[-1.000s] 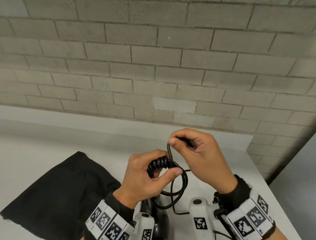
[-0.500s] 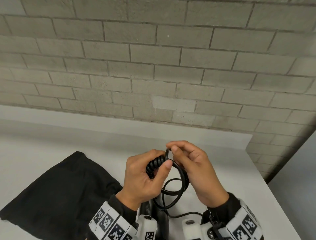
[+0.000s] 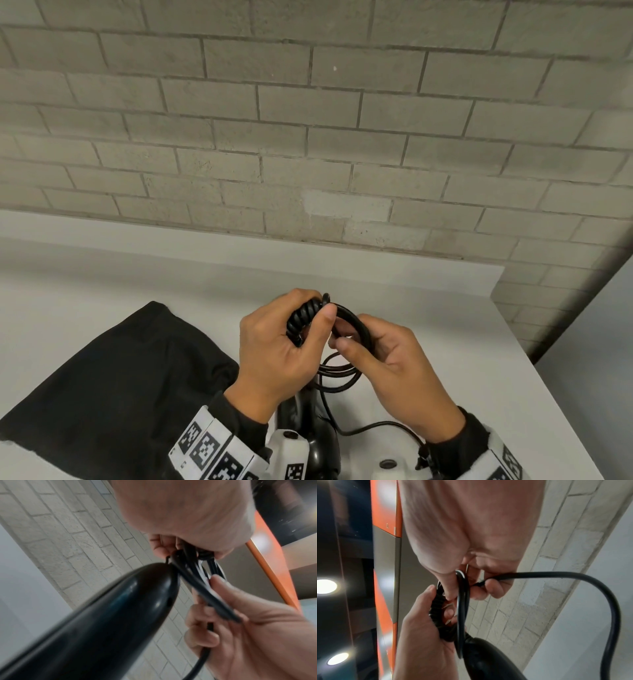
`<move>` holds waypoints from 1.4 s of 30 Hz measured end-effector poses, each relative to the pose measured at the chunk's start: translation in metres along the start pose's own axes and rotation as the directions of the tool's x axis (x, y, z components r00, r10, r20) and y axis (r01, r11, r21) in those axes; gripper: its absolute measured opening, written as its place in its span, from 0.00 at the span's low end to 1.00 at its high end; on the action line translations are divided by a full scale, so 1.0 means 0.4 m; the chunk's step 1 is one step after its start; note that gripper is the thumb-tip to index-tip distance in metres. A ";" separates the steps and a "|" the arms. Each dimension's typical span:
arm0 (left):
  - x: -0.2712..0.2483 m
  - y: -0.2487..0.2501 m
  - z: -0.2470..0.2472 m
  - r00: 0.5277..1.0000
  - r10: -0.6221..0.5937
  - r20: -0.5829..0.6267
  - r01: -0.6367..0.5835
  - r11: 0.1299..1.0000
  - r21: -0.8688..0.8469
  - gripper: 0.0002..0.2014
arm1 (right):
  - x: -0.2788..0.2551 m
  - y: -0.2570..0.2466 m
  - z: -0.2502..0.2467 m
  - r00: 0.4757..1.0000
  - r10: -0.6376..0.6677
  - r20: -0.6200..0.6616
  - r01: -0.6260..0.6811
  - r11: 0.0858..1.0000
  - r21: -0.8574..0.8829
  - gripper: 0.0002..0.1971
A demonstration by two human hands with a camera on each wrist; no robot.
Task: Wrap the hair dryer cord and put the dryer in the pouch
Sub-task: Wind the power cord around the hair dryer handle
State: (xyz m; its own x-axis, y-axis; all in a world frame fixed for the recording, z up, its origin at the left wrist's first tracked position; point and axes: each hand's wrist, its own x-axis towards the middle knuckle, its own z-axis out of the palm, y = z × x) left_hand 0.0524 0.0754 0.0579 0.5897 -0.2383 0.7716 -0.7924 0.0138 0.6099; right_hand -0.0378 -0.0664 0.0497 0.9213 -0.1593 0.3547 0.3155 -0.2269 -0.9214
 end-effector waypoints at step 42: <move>0.012 0.030 0.047 0.908 -0.412 -0.080 0.373 0.879 -0.298 0.08 | -0.019 -0.038 0.048 0.946 -0.046 -0.320 -0.148 0.819 -0.555 0.15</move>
State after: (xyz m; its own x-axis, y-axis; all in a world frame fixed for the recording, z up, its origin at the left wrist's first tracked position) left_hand 0.0429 0.0563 0.0655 0.8742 -0.1447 0.4635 -0.4300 0.2128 0.8774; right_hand -0.0454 -0.0435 0.0578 0.7846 -0.4482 0.4284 -0.0046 -0.6952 -0.7188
